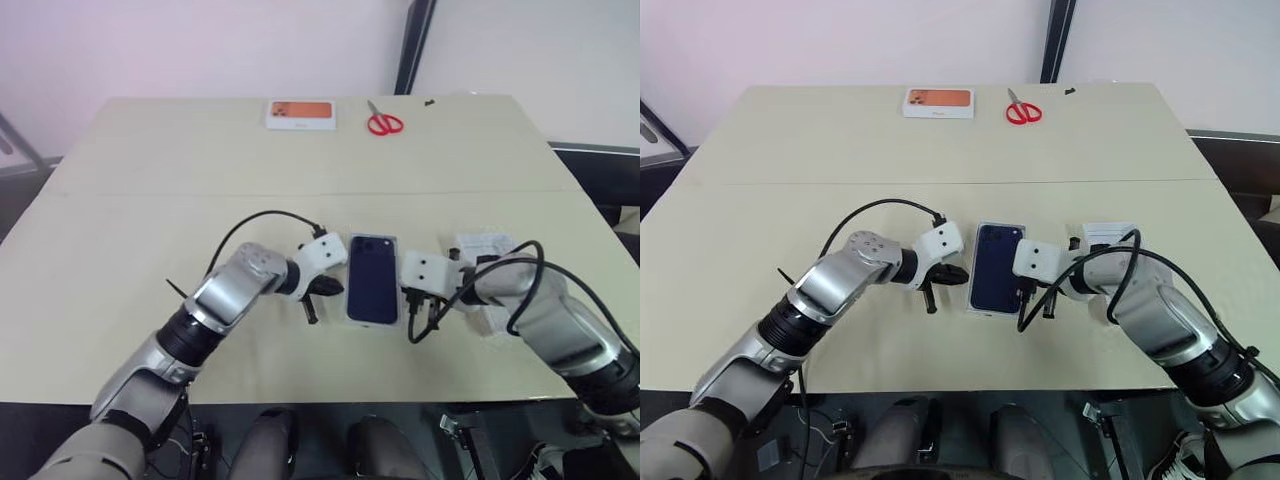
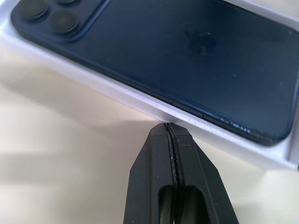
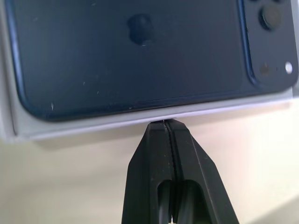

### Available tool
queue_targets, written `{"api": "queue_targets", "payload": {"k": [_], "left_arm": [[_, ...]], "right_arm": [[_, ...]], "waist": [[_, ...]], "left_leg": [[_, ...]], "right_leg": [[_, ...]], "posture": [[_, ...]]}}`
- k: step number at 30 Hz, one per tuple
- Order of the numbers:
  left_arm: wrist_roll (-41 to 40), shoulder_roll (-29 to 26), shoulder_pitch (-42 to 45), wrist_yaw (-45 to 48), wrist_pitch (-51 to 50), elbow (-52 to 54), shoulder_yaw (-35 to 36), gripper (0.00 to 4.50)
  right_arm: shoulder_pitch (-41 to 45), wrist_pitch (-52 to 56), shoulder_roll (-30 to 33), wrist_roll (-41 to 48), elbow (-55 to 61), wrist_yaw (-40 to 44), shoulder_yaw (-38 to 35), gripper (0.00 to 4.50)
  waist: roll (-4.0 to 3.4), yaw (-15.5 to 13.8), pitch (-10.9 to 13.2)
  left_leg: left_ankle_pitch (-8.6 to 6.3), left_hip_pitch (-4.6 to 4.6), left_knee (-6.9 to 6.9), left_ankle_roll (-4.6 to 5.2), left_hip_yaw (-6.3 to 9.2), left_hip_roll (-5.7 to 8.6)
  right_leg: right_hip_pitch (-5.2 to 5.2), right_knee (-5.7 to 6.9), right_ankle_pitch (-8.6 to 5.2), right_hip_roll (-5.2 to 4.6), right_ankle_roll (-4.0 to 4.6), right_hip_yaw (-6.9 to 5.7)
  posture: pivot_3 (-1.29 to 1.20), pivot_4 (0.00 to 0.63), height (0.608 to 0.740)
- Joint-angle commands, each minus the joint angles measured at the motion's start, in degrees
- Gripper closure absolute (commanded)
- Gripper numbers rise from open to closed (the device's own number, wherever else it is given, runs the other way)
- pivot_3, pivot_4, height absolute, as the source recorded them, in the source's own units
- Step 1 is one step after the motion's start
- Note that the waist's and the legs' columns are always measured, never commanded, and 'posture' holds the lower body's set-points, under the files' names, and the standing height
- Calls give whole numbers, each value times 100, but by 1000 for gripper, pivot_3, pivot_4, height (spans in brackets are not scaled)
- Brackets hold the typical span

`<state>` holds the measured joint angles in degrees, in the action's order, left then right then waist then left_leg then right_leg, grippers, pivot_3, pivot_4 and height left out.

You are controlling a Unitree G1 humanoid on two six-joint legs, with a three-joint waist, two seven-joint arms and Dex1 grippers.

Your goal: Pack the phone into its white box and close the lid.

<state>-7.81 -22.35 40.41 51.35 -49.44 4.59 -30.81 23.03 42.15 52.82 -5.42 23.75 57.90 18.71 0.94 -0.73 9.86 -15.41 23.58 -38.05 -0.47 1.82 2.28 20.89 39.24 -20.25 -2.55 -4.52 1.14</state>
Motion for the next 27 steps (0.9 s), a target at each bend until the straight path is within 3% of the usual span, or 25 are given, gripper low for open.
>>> {"api": "queue_targets", "payload": {"k": [1, 27], "left_arm": [[-151, 189, 101, 326, 196, 244, -244, 4471], [116, 366, 237, 246, 588, -375, -20, 4471]], "right_arm": [[-124, -93, 134, 124, 315, 49, -247, 4500], [-428, -286, 464, 99, 266, 247, -380, 4500]], "waist": [[0, 3, 0], [0, 10, 0]], "left_leg": [[0, 0, 0, 0, 0, 0], [0, 0, 0, 0, 0, 0]], "right_leg": [[0, 0, 0, 0, 0, 0], [2, 1, 0, 1, 0, 1]], "posture": [[0, 150, 740], [0, 150, 740]]}}
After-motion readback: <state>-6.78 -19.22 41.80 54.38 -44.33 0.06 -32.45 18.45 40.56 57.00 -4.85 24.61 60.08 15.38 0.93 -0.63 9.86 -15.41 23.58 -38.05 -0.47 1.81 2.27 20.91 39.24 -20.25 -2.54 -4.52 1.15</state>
